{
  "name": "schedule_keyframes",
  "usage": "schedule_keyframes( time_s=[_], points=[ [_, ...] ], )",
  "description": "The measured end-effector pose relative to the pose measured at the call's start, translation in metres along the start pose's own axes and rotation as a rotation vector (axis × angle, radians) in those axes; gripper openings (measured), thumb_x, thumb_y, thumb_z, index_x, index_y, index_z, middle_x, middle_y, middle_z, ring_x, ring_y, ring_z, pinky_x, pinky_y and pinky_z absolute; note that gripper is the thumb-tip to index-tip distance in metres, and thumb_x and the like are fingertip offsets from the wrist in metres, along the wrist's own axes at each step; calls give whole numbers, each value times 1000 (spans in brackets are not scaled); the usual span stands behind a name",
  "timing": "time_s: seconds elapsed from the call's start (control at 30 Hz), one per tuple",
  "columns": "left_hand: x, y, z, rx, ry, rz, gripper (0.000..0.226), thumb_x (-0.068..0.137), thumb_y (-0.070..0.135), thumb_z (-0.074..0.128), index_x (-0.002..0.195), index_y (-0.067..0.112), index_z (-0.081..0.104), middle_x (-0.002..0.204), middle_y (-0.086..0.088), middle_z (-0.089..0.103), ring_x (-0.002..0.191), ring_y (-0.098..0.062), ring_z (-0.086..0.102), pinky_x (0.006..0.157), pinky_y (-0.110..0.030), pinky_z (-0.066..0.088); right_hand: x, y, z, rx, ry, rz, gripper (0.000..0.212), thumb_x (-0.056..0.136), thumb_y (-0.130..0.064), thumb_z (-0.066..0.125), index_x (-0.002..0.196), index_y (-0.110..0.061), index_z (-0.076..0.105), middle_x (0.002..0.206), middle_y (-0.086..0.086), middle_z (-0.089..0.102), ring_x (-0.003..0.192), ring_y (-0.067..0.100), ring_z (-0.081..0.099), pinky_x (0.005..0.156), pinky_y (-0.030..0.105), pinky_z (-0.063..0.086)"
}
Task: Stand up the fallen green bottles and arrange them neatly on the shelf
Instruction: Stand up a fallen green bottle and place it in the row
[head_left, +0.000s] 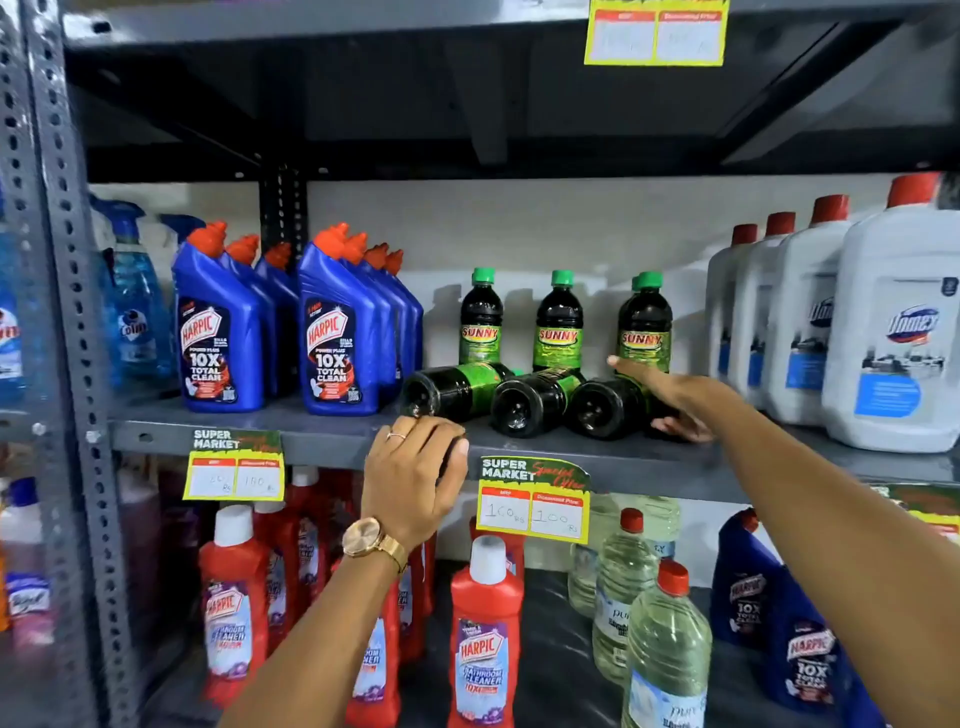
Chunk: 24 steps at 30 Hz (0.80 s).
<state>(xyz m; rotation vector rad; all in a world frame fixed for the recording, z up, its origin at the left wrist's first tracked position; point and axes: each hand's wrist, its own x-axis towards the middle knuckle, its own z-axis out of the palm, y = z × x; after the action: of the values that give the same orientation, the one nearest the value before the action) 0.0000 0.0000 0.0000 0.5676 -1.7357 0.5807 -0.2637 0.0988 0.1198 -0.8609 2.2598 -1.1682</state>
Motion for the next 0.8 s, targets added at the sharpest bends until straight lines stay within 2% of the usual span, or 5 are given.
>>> schedule_keyframes(
  time_s=[0.1, 0.23, 0.37, 0.57, 0.8],
  points=[
    [2, 6, 5, 103, 33, -37, 31, 94, 28, 40, 86, 15, 67, 86, 0, 66, 75, -22, 51, 68, -34, 34, 2, -4, 1, -11, -10, -22, 75, 72, -75, 55, 102, -8, 47, 87, 8, 58, 52, 15, 61, 34, 19, 42],
    [-2, 2, 9, 152, 62, 9, 38, 98, 29, 34, 88, 13, 67, 85, -1, 65, 74, -22, 51, 68, -35, 34, 4, 9, 4, 271, -14, -102, 48, 81, -52, 63, 91, -6, 56, 76, 10, 61, 52, 19, 62, 32, 18, 48],
    [-8, 5, 11, 141, 84, -12, 40, 100, 27, 33, 94, 11, 69, 89, -2, 68, 77, -22, 54, 77, -35, 37, 14, 26, 5, 540, 128, -226, 76, 68, -58, 70, 119, -4, 54, 110, 13, 61, 92, 25, 65, 60, 32, 54],
    [-11, 11, 12, 93, 106, -74, 41, 101, 27, 32, 99, 11, 70, 98, -2, 71, 89, -22, 58, 96, -36, 37, 8, 23, 6, 356, 531, -512, 71, 67, -66, 66, 95, -1, 59, 107, 20, 67, 99, 37, 62, 81, 40, 48],
    [-16, 16, 9, 131, 9, -132, 43, 102, 29, 31, 109, 11, 69, 108, -3, 70, 102, -23, 62, 111, -40, 32, 3, 16, 15, 165, 549, -584, 67, 76, -47, 75, 114, 2, 50, 119, 22, 60, 114, 38, 55, 95, 46, 46]
  ],
)
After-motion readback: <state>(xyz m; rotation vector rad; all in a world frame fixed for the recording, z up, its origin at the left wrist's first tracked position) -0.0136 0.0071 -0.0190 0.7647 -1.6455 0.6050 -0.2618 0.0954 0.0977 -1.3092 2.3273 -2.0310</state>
